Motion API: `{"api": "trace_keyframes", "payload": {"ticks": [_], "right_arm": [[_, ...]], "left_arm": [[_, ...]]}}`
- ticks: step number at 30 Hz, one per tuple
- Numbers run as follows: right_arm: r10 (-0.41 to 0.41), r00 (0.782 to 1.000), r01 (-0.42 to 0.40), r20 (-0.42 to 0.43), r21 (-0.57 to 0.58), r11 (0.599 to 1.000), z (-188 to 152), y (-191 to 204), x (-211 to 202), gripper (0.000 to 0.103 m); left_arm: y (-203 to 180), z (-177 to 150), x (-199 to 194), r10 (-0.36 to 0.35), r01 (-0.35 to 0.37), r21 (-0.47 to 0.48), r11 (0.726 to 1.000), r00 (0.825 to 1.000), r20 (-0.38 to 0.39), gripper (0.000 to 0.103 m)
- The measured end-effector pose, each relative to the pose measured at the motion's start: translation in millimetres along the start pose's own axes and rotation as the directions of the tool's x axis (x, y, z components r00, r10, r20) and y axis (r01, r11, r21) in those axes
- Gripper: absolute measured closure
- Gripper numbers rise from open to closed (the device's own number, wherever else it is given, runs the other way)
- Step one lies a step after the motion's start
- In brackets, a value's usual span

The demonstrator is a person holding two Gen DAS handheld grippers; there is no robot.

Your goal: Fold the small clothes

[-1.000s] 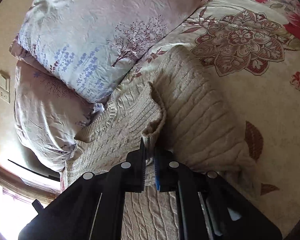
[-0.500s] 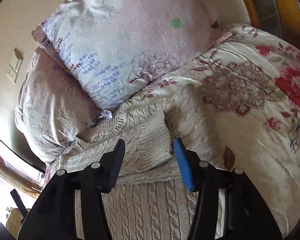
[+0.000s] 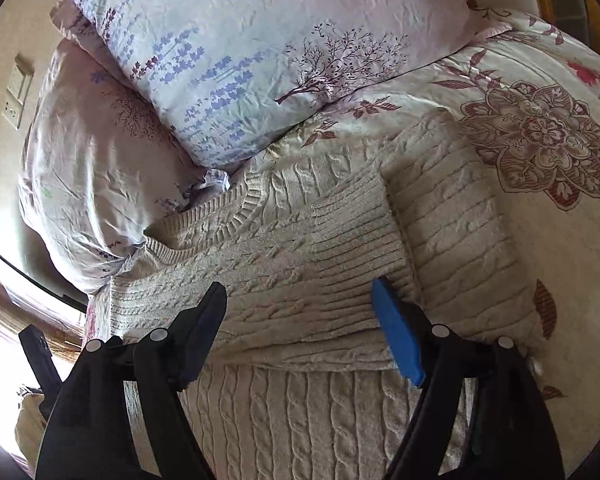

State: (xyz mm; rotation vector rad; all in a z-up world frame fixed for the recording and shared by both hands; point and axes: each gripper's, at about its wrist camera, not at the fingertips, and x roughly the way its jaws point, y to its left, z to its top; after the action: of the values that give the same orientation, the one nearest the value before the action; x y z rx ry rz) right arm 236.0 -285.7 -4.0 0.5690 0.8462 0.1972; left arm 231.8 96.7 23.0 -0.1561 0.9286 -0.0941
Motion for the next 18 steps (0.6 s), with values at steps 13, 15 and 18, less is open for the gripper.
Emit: {"api": "trace_keyframes", "payload": {"ticks": [13,15,18], "right_arm": [[0.133,0.991,-0.132,0.016,-0.037,0.991,-51.9,-74.3,-115.4,0.02],[0.135,0.991,-0.135,0.002,-0.011,0.991,-65.8,-88.7,-122.9,0.023],[0.131,0.991,-0.13,-0.024,0.025,0.991,-86.3,-102.3,-126.5,0.036]], "left_arm": [[66.3,-87.0,-112.1,-0.132,0.131,0.012,0.991,0.987,0.09,0.02],[75.7,-101.4,-115.0,-0.174,0.177,-0.035,0.984,0.983,0.064,0.021],[80.2,-120.8,-116.4,-0.227,0.23,-0.082,0.97,0.973,0.045,0.029]]}}
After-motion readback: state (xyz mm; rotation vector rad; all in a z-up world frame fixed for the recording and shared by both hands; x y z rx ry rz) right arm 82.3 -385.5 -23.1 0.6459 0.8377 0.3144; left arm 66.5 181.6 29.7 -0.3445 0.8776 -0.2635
